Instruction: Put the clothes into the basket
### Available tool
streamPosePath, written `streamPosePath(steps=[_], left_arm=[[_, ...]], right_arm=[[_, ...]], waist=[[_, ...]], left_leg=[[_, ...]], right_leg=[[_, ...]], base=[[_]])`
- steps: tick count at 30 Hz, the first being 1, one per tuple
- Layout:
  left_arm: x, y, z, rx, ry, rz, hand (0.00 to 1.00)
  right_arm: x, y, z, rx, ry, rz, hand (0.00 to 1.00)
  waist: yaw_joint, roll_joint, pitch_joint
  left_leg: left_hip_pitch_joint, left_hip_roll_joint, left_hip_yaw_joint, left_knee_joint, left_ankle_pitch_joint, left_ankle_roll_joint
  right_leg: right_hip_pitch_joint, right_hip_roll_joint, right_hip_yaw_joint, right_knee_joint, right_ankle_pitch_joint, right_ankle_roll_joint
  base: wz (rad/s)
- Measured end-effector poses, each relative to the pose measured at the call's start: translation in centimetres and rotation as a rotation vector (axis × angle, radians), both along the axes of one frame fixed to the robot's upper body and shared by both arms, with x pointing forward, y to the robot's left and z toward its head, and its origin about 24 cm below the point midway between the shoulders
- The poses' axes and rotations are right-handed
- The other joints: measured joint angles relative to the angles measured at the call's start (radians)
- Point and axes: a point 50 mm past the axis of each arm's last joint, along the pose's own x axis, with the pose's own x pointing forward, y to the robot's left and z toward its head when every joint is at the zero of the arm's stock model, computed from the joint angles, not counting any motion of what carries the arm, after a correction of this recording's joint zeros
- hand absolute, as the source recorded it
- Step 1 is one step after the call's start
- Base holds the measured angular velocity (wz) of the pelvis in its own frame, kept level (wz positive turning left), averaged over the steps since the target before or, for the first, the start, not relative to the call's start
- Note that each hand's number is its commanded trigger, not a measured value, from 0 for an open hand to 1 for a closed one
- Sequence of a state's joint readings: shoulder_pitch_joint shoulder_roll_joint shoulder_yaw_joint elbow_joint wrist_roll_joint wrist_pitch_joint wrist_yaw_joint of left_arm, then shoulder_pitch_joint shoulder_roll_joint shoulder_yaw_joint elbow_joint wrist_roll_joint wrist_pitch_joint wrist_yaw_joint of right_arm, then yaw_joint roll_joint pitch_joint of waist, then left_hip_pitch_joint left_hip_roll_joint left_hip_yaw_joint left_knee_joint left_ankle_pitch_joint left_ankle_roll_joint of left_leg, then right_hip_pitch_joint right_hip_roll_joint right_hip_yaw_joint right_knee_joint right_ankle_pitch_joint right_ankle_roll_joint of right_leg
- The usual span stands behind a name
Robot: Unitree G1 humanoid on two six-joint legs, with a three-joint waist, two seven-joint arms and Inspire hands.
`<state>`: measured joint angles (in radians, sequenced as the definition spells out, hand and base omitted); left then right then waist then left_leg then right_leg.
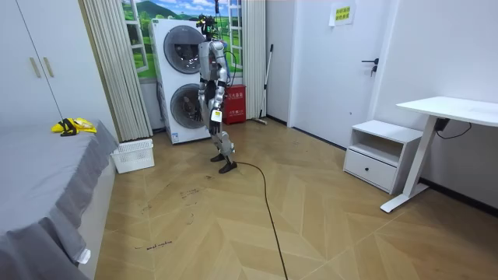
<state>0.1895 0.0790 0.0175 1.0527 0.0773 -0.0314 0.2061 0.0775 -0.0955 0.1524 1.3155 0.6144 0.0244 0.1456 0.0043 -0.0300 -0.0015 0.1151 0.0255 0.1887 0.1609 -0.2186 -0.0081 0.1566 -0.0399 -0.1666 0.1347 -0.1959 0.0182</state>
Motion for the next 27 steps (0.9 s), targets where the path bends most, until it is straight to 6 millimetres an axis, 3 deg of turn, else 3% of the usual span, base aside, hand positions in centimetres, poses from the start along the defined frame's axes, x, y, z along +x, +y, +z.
streamPosePath(steps=[19,22,25,27], left_arm=[[-1.0,0.3,-0.3,-0.101,0.016,0.131,0.00],[-1.0,0.3,-0.3,-0.115,0.008,0.169,0.00],[-0.9,0.6,-0.2,-0.127,-0.010,0.207,0.00],[-0.9,0.7,-0.2,-0.135,-0.017,0.232,0.00]], right_arm=[[-0.1,-0.1,0.0,0.008,-0.005,-0.026,0.00],[0.0,-0.1,0.0,0.007,-0.006,-0.029,0.00],[0.0,-0.1,0.0,0.015,-0.012,-0.031,0.00],[0.1,0.0,0.0,0.018,-0.023,-0.040,0.00]], waist=[[-0.003,0.014,0.0046],[-0.002,0.020,0.0073],[0.002,0.019,0.0071],[-0.001,0.019,0.0063]], left_leg=[[-0.003,0.005,0.000,0.017,-0.004,0.000],[-0.039,0.033,0.002,0.099,-0.044,-0.008],[-0.082,0.061,0.005,0.197,-0.091,-0.020],[-0.097,0.070,0.004,0.239,-0.097,-0.024]], right_leg=[[0.001,0.001,-0.005,0.004,0.000,0.000],[-0.001,0.018,-0.007,0.021,-0.006,-0.007],[-0.026,0.030,-0.003,0.070,-0.051,-0.024],[-0.040,0.033,0.003,0.096,-0.076,-0.032]], base=[[0.00],[-0.02],[-0.07],[0.06]])
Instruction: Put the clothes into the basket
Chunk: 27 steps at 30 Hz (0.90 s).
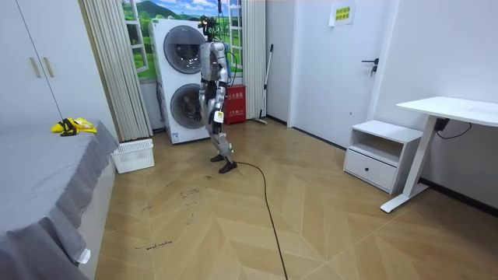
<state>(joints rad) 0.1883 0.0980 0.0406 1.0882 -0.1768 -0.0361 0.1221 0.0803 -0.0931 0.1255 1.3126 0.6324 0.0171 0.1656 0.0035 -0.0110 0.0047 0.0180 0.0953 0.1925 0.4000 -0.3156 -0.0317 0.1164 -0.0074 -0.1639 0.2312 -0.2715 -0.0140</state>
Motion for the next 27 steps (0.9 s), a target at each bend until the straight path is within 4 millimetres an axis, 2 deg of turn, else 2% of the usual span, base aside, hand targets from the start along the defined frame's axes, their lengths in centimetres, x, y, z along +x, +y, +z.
streamPosePath(steps=[1,2,3,4,5,6,7,8,9,10,11,12,13,14,15,16,17,18,19,20,21,22,23,24,25,26,27], left_arm=[[0.1,0.1,0.0,-0.006,-0.009,0.022,0.00],[0.5,0.2,0.1,-0.009,-0.032,0.053,0.00],[0.4,0.2,0.2,-0.010,-0.043,0.067,0.00],[0.5,0.0,0.2,-0.025,-0.066,0.097,0.00],[0.8,-0.3,0.2,-0.043,-0.088,0.126,0.00],[0.9,-0.4,0.2,-0.045,-0.094,0.130,0.00],[0.7,-0.3,0.2,-0.042,-0.096,0.144,0.00],[0.4,-0.2,0.2,-0.038,-0.093,0.150,0.00],[0.1,-0.2,0.2,-0.039,-0.088,0.154,0.00],[0.0,-0.1,0.2,-0.041,-0.090,0.170,0.00],[0.3,0.1,0.3,-0.038,-0.097,0.165,0.00],[0.3,0.1,0.3,-0.037,-0.098,0.163,0.00],[0.4,0.2,0.3,-0.037,-0.100,0.163,0.00],[0.7,0.6,0.4,-0.031,-0.114,0.158,0.00],[1.0,0.9,0.5,-0.027,-0.126,0.153,0.00],[0.4,0.6,0.4,-0.043,-0.115,0.166,0.00],[-0.4,0.4,0.2,-0.049,-0.093,0.168,0.00],[-0.8,0.4,0.1,-0.047,-0.080,0.166,0.00],[-0.6,0.2,0.1,-0.044,-0.076,0.150,0.00],[-0.4,0.1,0.0,-0.046,-0.070,0.133,0.00],[-0.3,-0.1,0.0,-0.046,-0.068,0.120,0.00],[-0.1,-0.2,0.0,-0.043,-0.069,0.085,0.00],[0.3,-0.3,0.1,-0.032,-0.075,0.041,0.00],[0.5,-0.3,0.1,-0.027,-0.079,0.024,0.00],[1.0,-0.3,0.2,-0.022,-0.088,0.000,0.00],[1.8,-0.4,0.2,-0.024,-0.104,-0.016,0.00],[2.2,-0.5,0.3,-0.027,-0.112,-0.027,0.00]], right_arm=[[0.1,0.0,0.0,-0.001,-0.007,-0.003,0.00],[0.0,0.0,0.0,-0.002,-0.005,-0.014,0.00],[-0.1,-0.1,0.0,-0.003,-0.003,-0.018,0.00],[-0.1,-0.5,0.1,-0.014,0.000,-0.023,0.00],[-0.1,-0.9,0.1,-0.026,0.004,-0.023,0.00],[-0.2,-1.1,0.1,-0.031,0.007,-0.020,0.00],[-0.4,-1.3,0.2,-0.035,0.017,-0.013,0.00],[-0.6,-1.3,0.2,-0.036,0.024,-0.010,0.00],[-0.8,-1.4,0.2,-0.037,0.026,-0.011,0.00],[-0.9,-1.2,0.1,-0.033,0.028,-0.023,0.00],[-0.6,-1.1,0.1,-0.029,0.021,-0.026,0.00],[-0.7,-1.1,0.1,-0.030,0.022,-0.020,0.00],[-0.3,-1.3,0.2,-0.039,0.004,-0.008,0.00],[0.2,-1.2,0.2,-0.042,-0.023,-0.015,0.00],[0.4,-1.1,0.3,-0.043,-0.032,-0.011,0.00],[0.0,-1.7,0.3,-0.054,-0.023,-0.019,0.00],[-0.7,-2.0,0.4,-0.065,-0.005,-0.035,0.00],[-1.1,-1.9,0.3,-0.065,0.007,-0.047,0.00],[-1.3,-1.8,0.3,-0.064,0.009,-0.061,0.00],[-0.9,-1.8,0.3,-0.067,-0.002,-0.085,0.00],[-0.6,-1.8,0.4,-0.068,-0.012,-0.095,0.00],[0.0,-1.7,0.4,-0.067,-0.038,-0.109,0.00],[1.2,-1.5,0.5,-0.063,-0.071,-0.103,0.00],[1.8,-1.5,0.6,-0.062,-0.090,-0.099,0.00],[3.0,-1.5,0.8,-0.058,-0.134,-0.094,0.00],[3.9,-1.4,1.1,-0.057,-0.173,-0.093,0.00],[4.4,-1.4,1.2,-0.058,-0.191,-0.091,0.00]], waist=[[-0.001,-0.007,0.0027],[0.002,-0.014,0.0081],[0.004,-0.017,0.0075],[0.005,-0.020,0.0081],[0.009,-0.024,0.0066],[0.013,-0.024,0.0067],[0.032,-0.025,0.0056],[0.034,-0.025,0.0059],[0.033,-0.023,0.0054],[0.024,-0.035,0.0033],[0.018,-0.052,-0.0069],[0.018,-0.057,-0.0063],[0.004,-0.048,0.0011],[-0.001,-0.048,0.0209],[0.007,-0.052,0.0449],[0.004,-0.039,0.0130],[0.008,-0.020,0.0001],[0.004,-0.042,-0.0073],[0.000,-0.059,-0.0010],[0.003,-0.057,-0.0036],[0.007,-0.054,-0.0030],[0.009,-0.030,-0.0035],[0.020,-0.022,0.0033],[0.025,-0.019,0.0086],[0.025,-0.006,0.0126],[0.020,0.004,0.0135],[0.022,0.006,0.0149]], left_leg=[[-0.047,0.010,0.005,0.089,0.001,0.000],[-0.128,0.023,0.005,0.228,0.015,0.022],[-0.154,0.008,-0.006,0.236,0.019,0.027],[-0.204,-0.027,-0.013,0.159,0.025,0.029],[-0.253,-0.063,-0.011,0.041,0.063,0.021],[-0.275,-0.077,-0.016,-0.009,0.109,0.023],[-0.297,-0.090,-0.027,-0.094,0.193,0.019],[-0.309,-0.092,-0.041,-0.150,0.268,0.022],[-0.318,-0.095,-0.039,-0.151,0.301,0.025],[-0.327,-0.121,-0.030,-0.143,0.333,0.071],[-0.334,-0.140,-0.003,-0.117,0.310,0.100],[-0.344,-0.145,0.002,-0.090,0.299,0.105],[-0.371,-0.139,0.005,-0.020,0.266,0.113],[-0.438,-0.120,0.012,0.166,0.232,0.124],[-0.481,-0.108,0.035,0.254,0.214,0.116],[-0.487,-0.097,0.013,0.167,0.205,0.094],[-0.481,-0.107,-0.014,0.173,0.175,0.097],[-0.464,-0.137,-0.017,0.179,0.147,0.113],[-0.422,-0.185,-0.038,0.174,0.119,0.138],[-0.377,-0.199,-0.042,0.158,0.106,0.153],[-0.351,-0.202,-0.044,0.144,0.099,0.160],[-0.297,-0.211,-0.062,0.100,0.095,0.168],[-0.240,-0.208,-0.066,0.047,0.094,0.173],[-0.215,-0.204,-0.069,0.026,0.094,0.174],[-0.178,-0.193,-0.087,-0.002,0.091,0.176],[-0.157,-0.180,-0.098,-0.013,0.086,0.179],[-0.144,-0.179,-0.104,-0.019,0.079,0.180]], right_leg=[[-0.006,-0.008,-0.001,0.014,-0.015,-0.008],[0.005,-0.015,0.002,0.021,-0.025,-0.017],[0.009,-0.027,0.004,0.026,-0.032,-0.016],[0.010,-0.050,0.004,0.032,-0.044,-0.007],[0.005,-0.072,0.010,0.036,-0.057,0.008],[0.006,-0.082,0.015,0.040,-0.065,0.014],[0.015,-0.104,0.032,0.043,-0.076,0.020],[0.025,-0.116,0.054,0.041,-0.091,0.034],[0.033,-0.124,0.061,0.040,-0.101,0.043],[0.036,-0.142,0.076,0.038,-0.117,0.069],[0.028,-0.165,0.080,0.018,-0.119,0.094],[0.031,-0.172,0.082,0.000,-0.111,0.101],[0.052,-0.170,0.081,-0.032,-0.076,0.101],[0.094,-0.177,0.118,-0.047,-0.058,0.096],[0.119,-0.182,0.163,-0.039,-0.059,0.095],[0.113,-0.174,0.184,0.005,-0.072,0.088],[0.100,-0.173,0.157,0.123,-0.120,0.099],[0.087,-0.198,0.144,0.201,-0.137,0.101],[0.035,-0.237,0.130,0.370,-0.101,0.110],[-0.015,-0.251,0.132,0.514,0.006,0.111],[-0.038,-0.253,0.132,0.570,0.077,0.105],[-0.089,-0.253,0.134,0.664,0.191,0.077],[-0.161,-0.237,0.129,0.742,0.145,0.077],[-0.199,-0.217,0.121,0.759,0.110,0.072],[-0.271,-0.171,0.080,0.745,0.051,0.058],[-0.339,-0.127,0.043,0.678,0.014,0.048],[-0.372,-0.107,0.024,0.624,0.005,0.044]], base=[[0.14],[0.13],[0.04],[-0.07],[-0.14],[-0.48],[-0.64],[-0.62],[-0.28],[-0.12],[-0.14],[-0.09],[0.08],[0.04],[-0.12],[-0.31],[-0.15],[0.05],[0.19],[0.15],[0.07],[-0.09],[-0.16],[-0.12],[0.17],[0.28],[0.33]])
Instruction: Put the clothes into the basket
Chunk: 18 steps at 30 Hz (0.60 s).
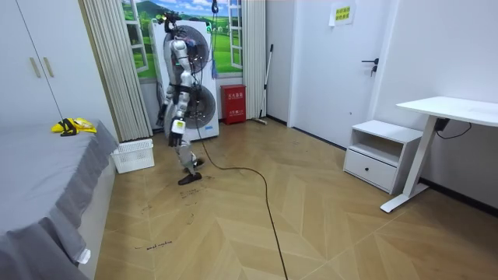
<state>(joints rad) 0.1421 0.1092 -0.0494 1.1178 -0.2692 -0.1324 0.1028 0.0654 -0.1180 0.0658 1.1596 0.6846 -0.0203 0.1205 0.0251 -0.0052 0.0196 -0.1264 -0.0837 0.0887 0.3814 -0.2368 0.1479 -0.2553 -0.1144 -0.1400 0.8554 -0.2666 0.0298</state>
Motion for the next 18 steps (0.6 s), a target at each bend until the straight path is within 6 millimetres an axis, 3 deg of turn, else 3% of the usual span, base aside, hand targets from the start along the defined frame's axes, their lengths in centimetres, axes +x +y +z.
streamPosePath(steps=[2,3,5,6,7,8,9,10,11,12,13,14,15,16,17,18], left_arm=[[0.6,-0.9,0.0,-0.021,-0.011,-0.069,0.00],[0.6,-1.1,0.0,-0.029,-0.010,-0.083,0.00],[0.5,-1.7,-0.1,-0.050,-0.007,-0.097,0.00],[0.4,-1.7,-0.1,-0.051,-0.005,-0.095,0.00],[0.1,-1.6,-0.2,-0.052,0.000,-0.091,0.00],[-0.3,-1.6,-0.2,-0.053,0.011,-0.088,0.00],[-0.4,-1.5,-0.2,-0.053,0.016,-0.087,0.00],[-0.7,-1.3,-0.2,-0.054,0.018,-0.078,0.00],[-1.2,-1.1,-0.3,-0.051,0.028,-0.064,0.00],[-1.4,-0.9,-0.3,-0.047,0.034,-0.065,0.00],[-1.8,-0.8,-0.3,-0.040,0.044,-0.068,0.00],[-2.2,-0.8,-0.3,-0.040,0.049,-0.058,0.00],[-2.1,-0.7,-0.3,-0.039,0.042,-0.056,0.00],[-1.5,-0.6,-0.1,-0.035,0.017,-0.057,0.00],[-0.7,-0.7,0.0,-0.037,-0.009,-0.063,0.00],[-0.2,-0.9,0.1,-0.038,-0.025,-0.074,0.00]], right_arm=[[1.5,-0.1,0.5,-0.013,-0.060,-0.004,0.00],[1.7,-0.2,0.6,-0.017,-0.071,-0.004,0.00],[2.8,-0.2,1.0,-0.017,-0.122,-0.029,0.00],[3.1,-0.2,1.1,-0.019,-0.134,-0.031,0.00],[3.7,-0.3,1.4,-0.030,-0.165,-0.027,0.00],[4.5,-0.3,1.8,-0.037,-0.206,-0.021,0.00],[4.8,-0.2,2.0,-0.038,-0.228,-0.019,0.00],[5.4,-0.1,2.3,-0.035,-0.263,-0.011,0.00],[5.7,0.0,2.6,-0.031,-0.283,0.005,0.00],[5.9,0.1,2.6,-0.033,-0.291,0.011,0.00],[6.0,0.0,2.8,-0.041,-0.305,0.019,0.00],[6.4,-0.1,3.1,-0.045,-0.325,0.019,0.00],[6.7,0.0,3.2,-0.045,-0.338,0.020,0.00],[7.3,0.1,3.5,-0.053,-0.364,0.023,0.00],[7.8,0.1,3.7,-0.054,-0.384,0.021,0.00],[8.1,0.1,4.0,-0.054,-0.396,0.020,0.00]], waist=[[-0.002,0.018,0.0042],[-0.003,0.022,0.0022],[-0.002,0.039,0.0029],[0.000,0.044,0.0009],[0.004,0.054,-0.0081],[0.007,0.062,-0.0180],[0.007,0.079,-0.0241],[0.007,0.091,-0.0235],[0.005,0.091,-0.0229],[0.002,0.085,-0.0221],[0.001,0.075,-0.0238],[-0.008,0.069,-0.0197],[-0.015,0.065,-0.0168],[-0.022,0.054,-0.0072],[-0.023,0.044,-0.0028],[-0.022,0.039,-0.0003]], left_leg=[[0.064,0.002,-0.033,-0.024,-0.030,0.000],[0.085,0.001,-0.040,-0.032,-0.041,0.001],[0.169,0.001,-0.060,-0.057,-0.092,-0.004],[0.191,0.002,-0.066,-0.065,-0.104,-0.005],[0.229,0.010,-0.070,-0.083,-0.128,-0.010],[0.256,0.029,-0.070,-0.091,-0.149,-0.024],[0.264,0.041,-0.069,-0.085,-0.156,-0.038],[0.271,0.067,-0.048,-0.039,-0.159,-0.066],[0.270,0.088,-0.021,0.029,-0.137,-0.111],[0.267,0.096,-0.004,0.068,-0.120,-0.139],[0.251,0.111,0.029,0.162,-0.075,-0.199],[0.221,0.135,0.053,0.268,-0.021,-0.211],[0.203,0.150,0.065,0.308,-0.013,-0.205],[0.163,0.171,0.085,0.352,-0.029,-0.191],[0.108,0.188,0.092,0.358,-0.058,-0.178],[0.074,0.196,0.093,0.348,-0.073,-0.179]], right_leg=[[-0.068,0.074,-0.037,-0.292,0.018,-0.019],[-0.074,0.085,-0.046,-0.372,0.038,-0.024],[-0.079,0.100,-0.097,-0.592,0.157,-0.050],[-0.077,0.099,-0.107,-0.616,0.189,-0.060],[-0.072,0.107,-0.114,-0.619,0.262,-0.101],[-0.059,0.130,-0.115,-0.613,0.306,-0.139],[-0.052,0.141,-0.119,-0.605,0.307,-0.142],[-0.034,0.159,-0.131,-0.582,0.288,-0.163],[-0.005,0.167,-0.144,-0.556,0.254,-0.161],[0.014,0.167,-0.155,-0.551,0.232,-0.163],[0.057,0.169,-0.163,-0.559,0.196,-0.163],[0.110,0.176,-0.153,-0.589,0.178,-0.160],[0.134,0.179,-0.150,-0.605,0.171,-0.158],[0.173,0.179,-0.132,-0.628,0.161,-0.153],[0.195,0.178,-0.098,-0.646,0.158,-0.147],[0.205,0.177,-0.088,-0.653,0.156,-0.144]], base=[[0.33],[0.28],[0.19],[0.14],[0.00],[-0.05],[-0.09],[-0.07],[-0.09],[-0.11],[0.00],[0.00],[0.13],[0.12],[0.08],[-0.22]])
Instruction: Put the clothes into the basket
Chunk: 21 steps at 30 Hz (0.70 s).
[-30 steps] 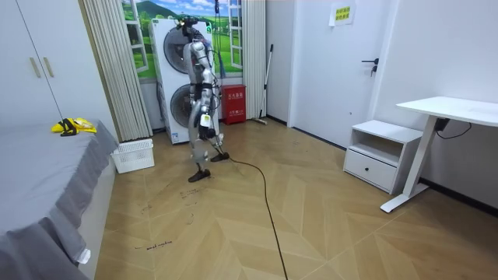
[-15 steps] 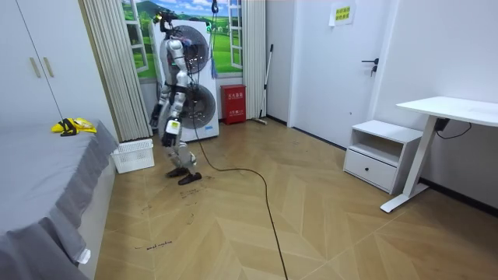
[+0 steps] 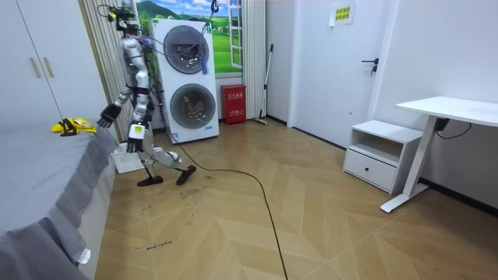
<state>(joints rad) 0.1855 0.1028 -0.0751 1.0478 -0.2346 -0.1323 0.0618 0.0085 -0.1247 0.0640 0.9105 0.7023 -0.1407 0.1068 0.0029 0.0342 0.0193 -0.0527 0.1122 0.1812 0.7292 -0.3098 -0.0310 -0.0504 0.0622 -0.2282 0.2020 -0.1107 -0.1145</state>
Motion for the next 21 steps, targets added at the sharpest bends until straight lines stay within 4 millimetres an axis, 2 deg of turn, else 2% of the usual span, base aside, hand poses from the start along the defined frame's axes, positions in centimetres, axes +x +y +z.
streamPosePath(steps=[1,3,4,5,6,8,11,15,18,19,21], left_arm=[[0.7,-0.3,0.2,-0.006,-0.033,-0.011,0.00],[1.0,-0.6,0.3,-0.021,-0.055,0.005,0.00],[1.1,-0.8,0.3,-0.030,-0.068,0.025,0.00],[0.9,-0.6,0.3,-0.027,-0.066,0.034,0.00],[0.9,-0.5,0.3,-0.024,-0.065,0.030,0.00],[0.8,-0.2,0.4,-0.016,-0.061,0.010,0.00],[0.2,-0.2,0.2,-0.021,-0.039,0.012,0.00],[0.2,-0.1,0.1,-0.020,-0.033,0.011,0.00],[0.4,0.0,0.2,-0.022,-0.035,0.013,0.00],[0.4,0.1,0.1,-0.027,-0.032,0.011,0.00],[0.5,0.2,0.1,-0.030,-0.024,0.008,0.00]], right_arm=[[0.7,0.2,0.6,0.001,-0.028,-0.001,0.00],[1.6,0.5,1.3,-0.002,-0.069,0.000,0.00],[2.0,0.6,1.7,-0.005,-0.087,0.003,0.00],[2.1,0.9,1.8,-0.009,-0.081,0.018,0.00],[2.3,1.1,1.9,-0.014,-0.084,0.031,0.00],[2.8,1.1,2.3,-0.018,-0.105,0.031,0.00],[3.7,0.6,2.9,-0.043,-0.125,0.010,0.00],[4.9,0.2,3.7,-0.088,-0.146,-0.017,0.00],[6.7,-0.1,5.2,-0.127,-0.203,-0.012,0.00],[7.5,-0.4,5.8,-0.153,-0.225,-0.006,0.00],[8.6,-0.9,6.6,-0.178,-0.241,-0.026,0.00]], waist=[[0.015,-0.007,0.0031],[0.033,-0.014,0.0045],[0.032,-0.004,-0.0036],[0.034,-0.013,-0.0144],[0.028,-0.018,-0.0172],[0.031,-0.045,-0.0194],[0.031,-0.048,-0.0167],[0.032,-0.048,-0.0158],[0.031,-0.050,-0.0160],[0.029,-0.051,-0.0113],[0.028,-0.051,-0.0102]], left_leg=[[-0.059,0.001,0.002,-0.052,-0.016,-0.006],[-0.139,0.002,-0.006,-0.193,-0.007,-0.014],[-0.188,0.015,-0.008,-0.284,0.081,0.009],[-0.179,0.006,0.008,-0.306,0.109,0.034],[-0.160,-0.008,0.009,-0.331,0.117,0.043],[-0.107,-0.044,0.033,-0.396,0.131,0.053],[-0.082,-0.068,0.032,-0.436,0.132,0.056],[-0.084,-0.086,0.025,-0.476,0.148,0.058],[-0.112,-0.092,0.024,-0.489,0.157,0.059],[-0.117,-0.094,0.022,-0.493,0.163,0.060],[-0.120,-0.095,0.011,-0.493,0.163,0.060]], right_leg=[[0.007,-0.007,0.029,-0.002,-0.007,0.009],[0.010,-0.017,0.065,-0.004,-0.017,0.024],[0.006,-0.018,0.079,0.006,-0.035,0.040],[-0.004,-0.032,0.098,0.033,-0.054,0.058],[-0.006,-0.043,0.098,0.043,-0.057,0.065],[0.000,-0.065,0.107,0.032,-0.066,0.083],[0.010,-0.079,0.104,0.016,-0.067,0.089],[-0.009,-0.091,0.085,0.014,-0.069,0.092],[-0.038,-0.094,0.082,0.018,-0.069,0.093],[-0.042,-0.096,0.070,0.017,-0.069,0.093],[-0.040,-0.097,0.058,0.017,-0.069,0.093]], base=[[-0.53],[-0.64],[-0.52],[-0.35],[-0.18],[-0.16],[-0.11],[-0.01],[0.00],[0.08],[0.16]])
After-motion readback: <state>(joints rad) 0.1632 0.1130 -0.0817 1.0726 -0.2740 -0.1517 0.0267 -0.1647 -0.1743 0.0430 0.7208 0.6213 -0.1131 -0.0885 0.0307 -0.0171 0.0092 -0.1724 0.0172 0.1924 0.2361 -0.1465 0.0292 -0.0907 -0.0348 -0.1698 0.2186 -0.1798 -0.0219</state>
